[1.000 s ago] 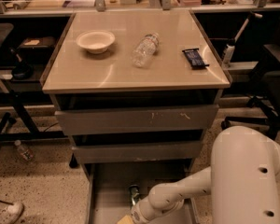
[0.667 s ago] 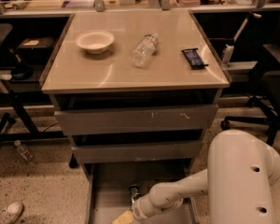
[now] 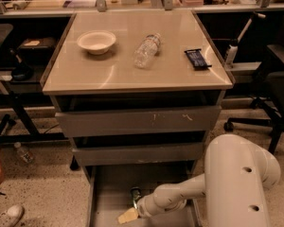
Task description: Pick green can from bottom drawer and place on counter
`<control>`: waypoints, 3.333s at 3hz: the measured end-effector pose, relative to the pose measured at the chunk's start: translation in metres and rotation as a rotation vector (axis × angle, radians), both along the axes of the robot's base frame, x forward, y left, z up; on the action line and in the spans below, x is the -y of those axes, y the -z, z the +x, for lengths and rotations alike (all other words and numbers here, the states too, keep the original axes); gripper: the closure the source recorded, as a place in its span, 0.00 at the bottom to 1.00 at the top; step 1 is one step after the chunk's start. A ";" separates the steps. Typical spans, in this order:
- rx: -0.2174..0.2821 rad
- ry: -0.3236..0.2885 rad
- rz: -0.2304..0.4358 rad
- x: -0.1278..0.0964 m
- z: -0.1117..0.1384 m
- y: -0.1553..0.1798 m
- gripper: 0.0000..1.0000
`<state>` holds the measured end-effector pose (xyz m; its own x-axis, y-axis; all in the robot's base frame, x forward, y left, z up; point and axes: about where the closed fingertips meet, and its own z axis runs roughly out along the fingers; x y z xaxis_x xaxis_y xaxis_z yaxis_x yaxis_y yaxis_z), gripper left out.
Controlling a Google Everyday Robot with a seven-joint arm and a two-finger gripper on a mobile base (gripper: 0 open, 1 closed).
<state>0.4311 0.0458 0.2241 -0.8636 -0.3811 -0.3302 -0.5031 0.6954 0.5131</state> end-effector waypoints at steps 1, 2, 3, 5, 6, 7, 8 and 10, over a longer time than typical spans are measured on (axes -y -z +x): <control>0.010 0.025 -0.024 0.009 0.005 0.015 0.00; 0.023 0.052 -0.033 0.017 0.020 0.026 0.00; 0.044 0.062 -0.036 0.019 0.043 0.028 0.00; 0.017 0.093 -0.007 0.009 0.053 0.057 0.00; 0.017 0.093 -0.006 0.009 0.053 0.057 0.00; 0.008 0.092 0.006 0.007 0.056 0.064 0.00; 0.023 0.103 -0.004 0.007 0.067 0.076 0.00; 0.053 0.122 -0.053 0.009 0.075 0.102 0.19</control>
Offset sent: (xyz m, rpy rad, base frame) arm 0.0433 -0.0292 -0.0369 -0.0466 -0.0461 -0.0919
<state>0.5063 0.0370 0.1216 -0.8863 -0.2925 -0.3591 -0.4388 0.7784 0.4490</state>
